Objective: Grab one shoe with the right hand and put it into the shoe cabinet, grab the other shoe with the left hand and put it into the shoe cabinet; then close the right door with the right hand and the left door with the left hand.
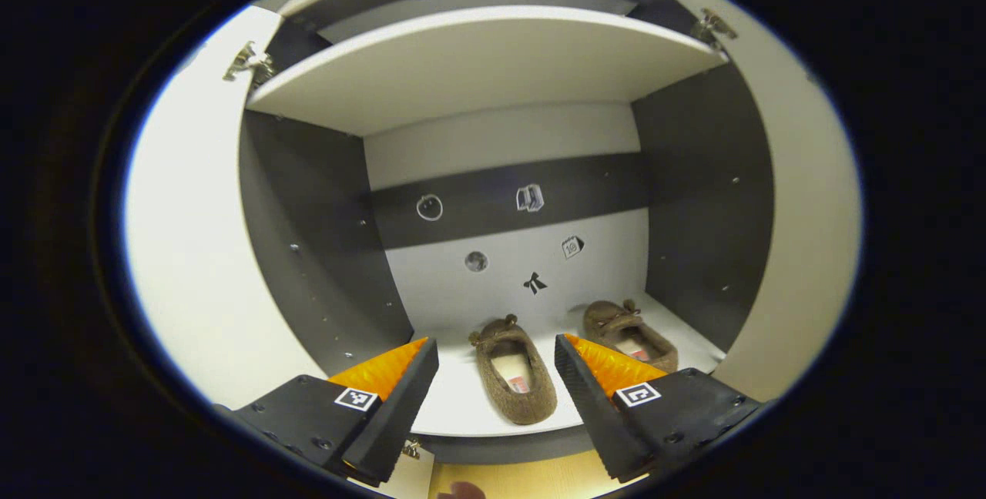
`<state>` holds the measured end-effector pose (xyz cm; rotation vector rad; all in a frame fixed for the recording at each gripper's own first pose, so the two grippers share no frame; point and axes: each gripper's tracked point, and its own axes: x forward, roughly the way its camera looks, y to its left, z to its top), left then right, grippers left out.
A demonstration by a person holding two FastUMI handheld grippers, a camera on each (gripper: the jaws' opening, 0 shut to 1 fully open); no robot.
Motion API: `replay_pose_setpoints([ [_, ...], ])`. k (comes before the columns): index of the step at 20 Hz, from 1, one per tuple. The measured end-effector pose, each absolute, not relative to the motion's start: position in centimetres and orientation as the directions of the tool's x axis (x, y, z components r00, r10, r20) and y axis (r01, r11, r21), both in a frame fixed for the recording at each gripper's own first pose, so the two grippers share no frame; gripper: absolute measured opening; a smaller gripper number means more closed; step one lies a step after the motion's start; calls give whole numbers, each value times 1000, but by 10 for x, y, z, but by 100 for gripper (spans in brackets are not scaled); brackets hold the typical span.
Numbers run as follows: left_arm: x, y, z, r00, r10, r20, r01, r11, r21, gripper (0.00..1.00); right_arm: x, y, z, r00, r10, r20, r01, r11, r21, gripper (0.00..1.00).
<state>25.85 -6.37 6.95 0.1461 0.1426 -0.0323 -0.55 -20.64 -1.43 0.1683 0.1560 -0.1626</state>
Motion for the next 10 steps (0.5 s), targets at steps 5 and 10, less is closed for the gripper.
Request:
replay_pose_setpoints([
  [5, 191, -68, 77, 992, -60, -108, 67, 996, 66, 96, 8, -208, 2, 982, -130, -136, 152, 974, 166, 98],
  [10, 130, -69, 79, 998, -37, -58, 40, 998, 49, 97, 25, -211, 14, 987, -115, -108, 132, 977, 166, 98],
])
